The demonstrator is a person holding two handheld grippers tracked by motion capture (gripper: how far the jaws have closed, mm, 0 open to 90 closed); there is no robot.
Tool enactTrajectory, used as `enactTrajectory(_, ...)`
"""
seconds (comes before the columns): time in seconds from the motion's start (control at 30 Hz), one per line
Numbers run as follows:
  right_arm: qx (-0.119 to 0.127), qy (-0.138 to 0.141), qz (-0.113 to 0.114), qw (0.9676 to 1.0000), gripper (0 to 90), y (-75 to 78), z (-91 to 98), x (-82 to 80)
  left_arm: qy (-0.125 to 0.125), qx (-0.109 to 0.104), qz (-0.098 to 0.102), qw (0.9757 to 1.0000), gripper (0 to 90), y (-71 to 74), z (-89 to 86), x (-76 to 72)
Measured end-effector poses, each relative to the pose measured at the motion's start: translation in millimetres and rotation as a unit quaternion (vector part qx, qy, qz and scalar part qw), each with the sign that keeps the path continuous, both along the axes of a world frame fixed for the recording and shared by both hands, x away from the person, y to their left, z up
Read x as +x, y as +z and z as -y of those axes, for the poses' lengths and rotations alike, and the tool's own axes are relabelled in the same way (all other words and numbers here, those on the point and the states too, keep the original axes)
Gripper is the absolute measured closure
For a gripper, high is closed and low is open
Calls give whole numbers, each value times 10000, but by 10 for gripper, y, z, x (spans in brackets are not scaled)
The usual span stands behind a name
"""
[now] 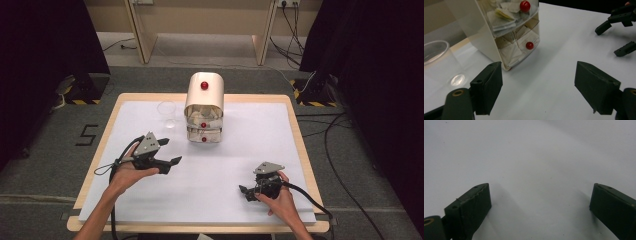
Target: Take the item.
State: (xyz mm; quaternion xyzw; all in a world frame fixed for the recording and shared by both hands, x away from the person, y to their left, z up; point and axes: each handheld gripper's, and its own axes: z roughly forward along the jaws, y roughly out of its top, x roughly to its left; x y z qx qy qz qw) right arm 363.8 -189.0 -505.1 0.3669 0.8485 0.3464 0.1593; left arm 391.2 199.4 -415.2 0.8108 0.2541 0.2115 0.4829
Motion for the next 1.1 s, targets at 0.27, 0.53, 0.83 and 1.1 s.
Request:
enactTrajectory(0.27, 1, -1, 9, 10000, 40, -1, 0, 0, -228, -76, 205, 9995, 262, 231, 213, 206)
enactTrajectory(0.53, -1, 0, 12, 10000, 40, -2, 0, -1, -331, 63, 328, 9989, 299, 372, 457, 443)
enactTrajectory(0.83, -1, 6, 22, 10000, 40, -2, 0, 0, -309, 379, 308, 9983, 301, 386, 623, 642)
enactTrajectory(1.1, -1, 8, 22, 10000, 40, -2, 0, 0, -407, 190, 360, 9983, 286, 418, 614, 673)
